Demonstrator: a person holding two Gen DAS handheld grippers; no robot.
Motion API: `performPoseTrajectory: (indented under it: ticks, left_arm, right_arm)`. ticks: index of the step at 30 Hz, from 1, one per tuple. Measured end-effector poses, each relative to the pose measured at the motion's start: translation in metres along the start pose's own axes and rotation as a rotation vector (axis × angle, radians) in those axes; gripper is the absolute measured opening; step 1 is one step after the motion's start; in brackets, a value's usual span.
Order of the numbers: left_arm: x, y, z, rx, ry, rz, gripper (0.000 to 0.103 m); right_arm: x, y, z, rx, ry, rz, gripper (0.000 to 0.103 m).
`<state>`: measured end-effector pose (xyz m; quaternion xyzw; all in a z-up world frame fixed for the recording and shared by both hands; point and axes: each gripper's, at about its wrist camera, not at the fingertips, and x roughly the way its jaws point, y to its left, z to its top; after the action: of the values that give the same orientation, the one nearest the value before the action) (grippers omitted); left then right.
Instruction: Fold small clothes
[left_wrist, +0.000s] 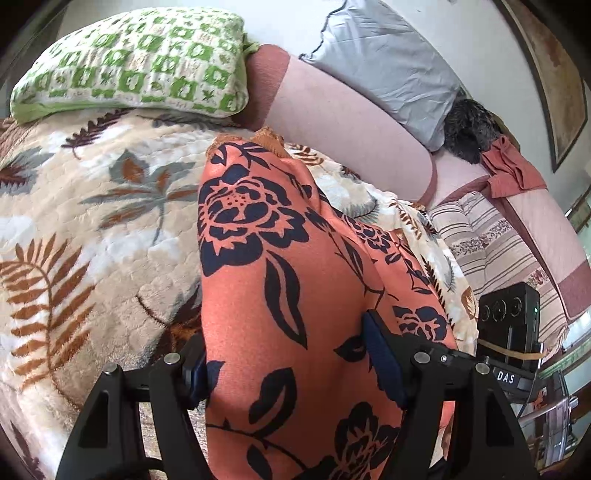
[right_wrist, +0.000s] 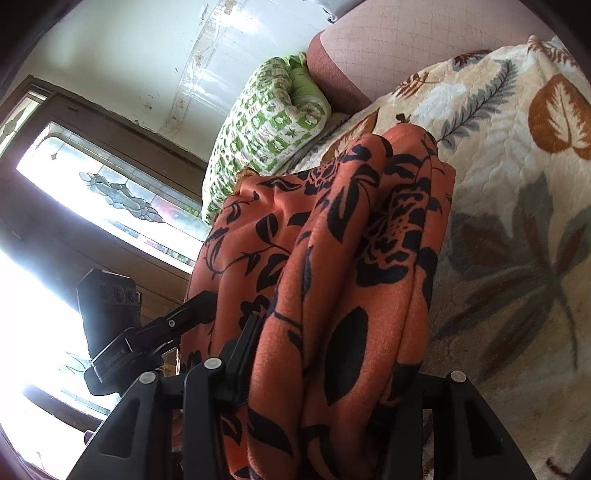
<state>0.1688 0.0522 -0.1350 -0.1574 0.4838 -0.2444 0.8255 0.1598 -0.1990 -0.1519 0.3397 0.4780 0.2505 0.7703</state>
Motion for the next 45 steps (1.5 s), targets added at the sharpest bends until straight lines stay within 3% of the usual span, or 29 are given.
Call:
performPoseTrajectory:
  ticks: [14, 18, 19, 26, 30, 32, 35, 38, 41, 45]
  left_arm:
    - [0.031, 0.016, -0.006, -0.034, 0.085, 0.087, 0.074]
    - [0.043, 0.021, -0.01, -0.05, 0.125, 0.143, 0.078]
    - [0.044, 0.022, -0.01, -0.095, 0.131, 0.183, 0.08]
    - [0.039, 0.021, -0.011, -0.102, 0.122, 0.234, 0.085]
    - [0.021, 0.0, -0.008, -0.001, 0.032, 0.336, 0.085]
    - [0.012, -0.01, -0.007, 0.042, -0.014, 0.375, 0.085]
    - [-0.002, -0.019, -0.006, 0.045, -0.077, 0.377, 0.085]
    - [-0.008, -0.026, -0.007, 0.065, -0.109, 0.437, 0.085]
    - [-0.002, -0.031, -0.009, 0.101, -0.092, 0.513, 0.085]
    - [0.006, -0.024, -0.016, 0.115, -0.046, 0.599, 0.085]
  right_arm:
    - [0.015, -0.015, -0.009, 0.046, 0.055, -0.072, 0.047]
    - [0.025, -0.029, -0.01, 0.063, 0.092, -0.107, 0.047]
    - [0.027, -0.033, -0.009, 0.071, 0.101, -0.098, 0.047]
    - [0.024, -0.038, -0.006, 0.078, 0.125, -0.104, 0.058]
    - [0.001, -0.035, 0.002, 0.044, 0.076, -0.142, 0.059]
    - [-0.018, -0.034, 0.007, 0.031, 0.012, -0.161, 0.059]
    - [-0.046, -0.028, 0.016, -0.012, -0.118, -0.205, 0.059]
    - [-0.061, -0.016, 0.02, -0.058, -0.199, -0.177, 0.06]
    - [-0.057, -0.002, 0.019, -0.106, -0.204, -0.135, 0.054]
    - [-0.033, 0.004, 0.015, -0.093, -0.131, -0.099, 0.047]
